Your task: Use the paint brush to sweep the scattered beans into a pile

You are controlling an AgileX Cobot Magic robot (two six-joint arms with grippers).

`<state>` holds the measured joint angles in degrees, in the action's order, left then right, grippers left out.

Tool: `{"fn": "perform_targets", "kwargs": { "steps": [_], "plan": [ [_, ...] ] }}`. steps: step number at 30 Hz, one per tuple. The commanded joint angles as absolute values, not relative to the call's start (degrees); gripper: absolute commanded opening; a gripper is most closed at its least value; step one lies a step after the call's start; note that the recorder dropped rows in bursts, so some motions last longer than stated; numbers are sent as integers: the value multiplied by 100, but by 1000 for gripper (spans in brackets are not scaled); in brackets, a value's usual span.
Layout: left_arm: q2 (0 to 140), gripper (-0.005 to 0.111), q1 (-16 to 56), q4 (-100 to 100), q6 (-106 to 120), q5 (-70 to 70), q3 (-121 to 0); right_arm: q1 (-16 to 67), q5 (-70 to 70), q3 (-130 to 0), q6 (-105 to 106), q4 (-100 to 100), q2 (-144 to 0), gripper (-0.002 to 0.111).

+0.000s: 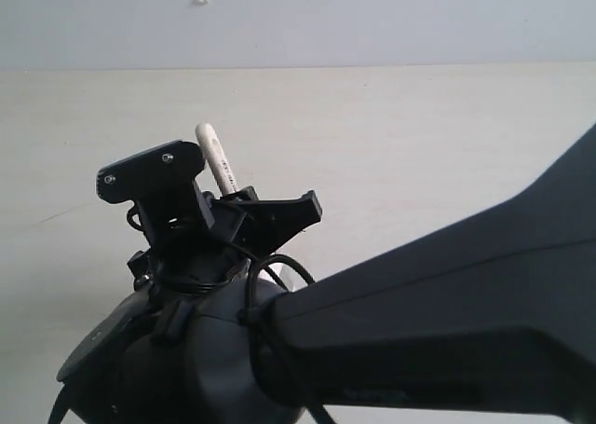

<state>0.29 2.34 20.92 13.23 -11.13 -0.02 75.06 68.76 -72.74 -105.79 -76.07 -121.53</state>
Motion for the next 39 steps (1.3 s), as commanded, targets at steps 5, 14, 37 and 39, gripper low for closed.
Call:
{"fn": "perform_targets", "kwargs": {
  "steps": [5, 14, 37, 39],
  "plan": [
    [0, 0, 276, 2136, 1330, -1121, 0, 7522, 6607, -7294, -11294, -8131, -12149, 0],
    [0, 0, 276, 2136, 1330, -1121, 0, 7530, 6996, -7304, -11426, -8062, -12048, 0],
    [0, 0, 276, 2136, 1330, -1121, 0, 5855, 2815, -7292, -3410, -4741, -9372, 0],
    [0, 0, 276, 2136, 1330, -1121, 0, 5231, 3054, -7292, -2644, -3318, -9173, 0]
  ]
}}
